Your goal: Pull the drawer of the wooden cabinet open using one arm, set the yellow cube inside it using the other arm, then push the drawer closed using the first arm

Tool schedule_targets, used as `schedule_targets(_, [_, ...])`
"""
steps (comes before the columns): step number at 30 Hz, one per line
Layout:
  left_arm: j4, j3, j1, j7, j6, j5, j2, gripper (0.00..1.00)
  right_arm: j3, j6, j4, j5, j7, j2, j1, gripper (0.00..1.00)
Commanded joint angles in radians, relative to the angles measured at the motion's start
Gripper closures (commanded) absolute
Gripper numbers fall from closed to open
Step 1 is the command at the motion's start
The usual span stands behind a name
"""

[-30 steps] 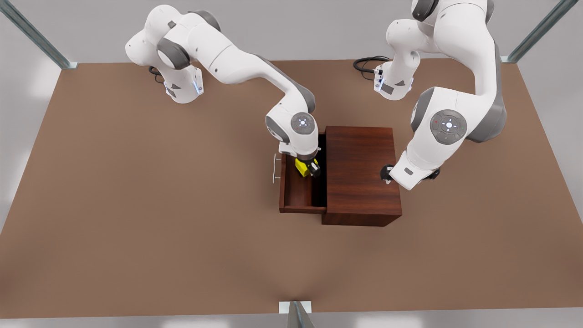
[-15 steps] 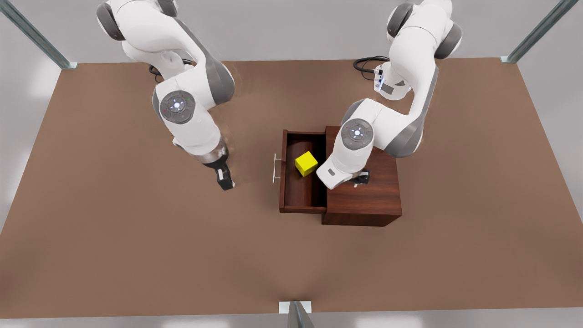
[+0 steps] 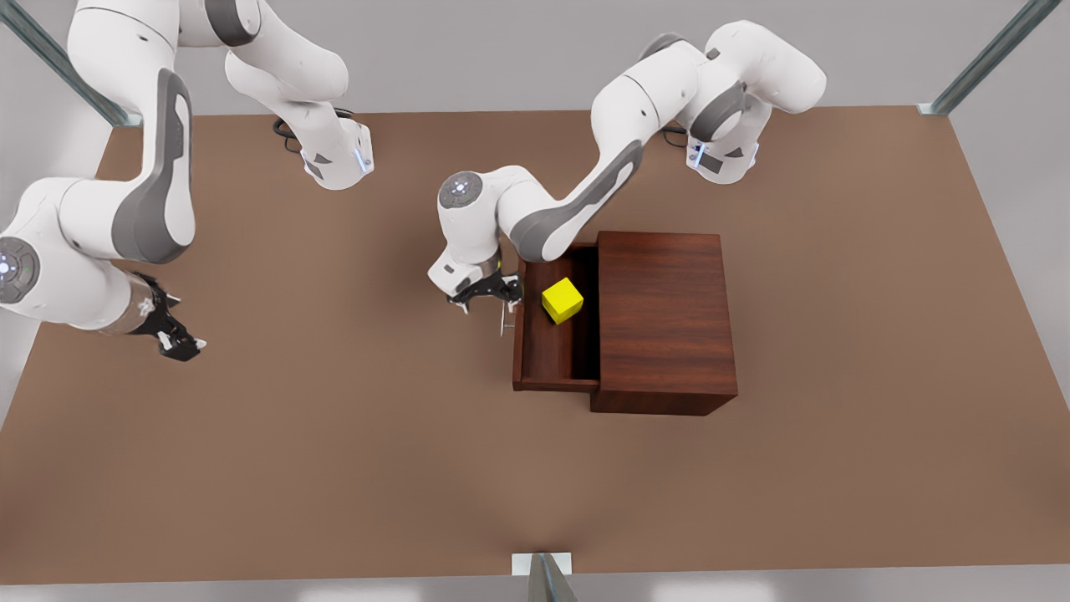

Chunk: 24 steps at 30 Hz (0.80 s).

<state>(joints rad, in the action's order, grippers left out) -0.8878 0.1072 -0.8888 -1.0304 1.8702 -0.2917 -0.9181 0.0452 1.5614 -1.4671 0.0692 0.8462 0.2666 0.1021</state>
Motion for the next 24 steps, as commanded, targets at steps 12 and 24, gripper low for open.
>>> schedule_targets(12, [0.003,-0.044,-0.055,-0.537,0.207,-0.076,-0.110,0.00,0.001,-0.001,0.001,0.004,-0.771,0.006,-0.001,0.00])
schedule_targets(24, [0.003,-0.047,-0.065,-0.329,-0.036,-0.090,-0.091,0.00,0.002,-0.003,0.001,0.008,-0.771,0.016,-0.004,0.00])
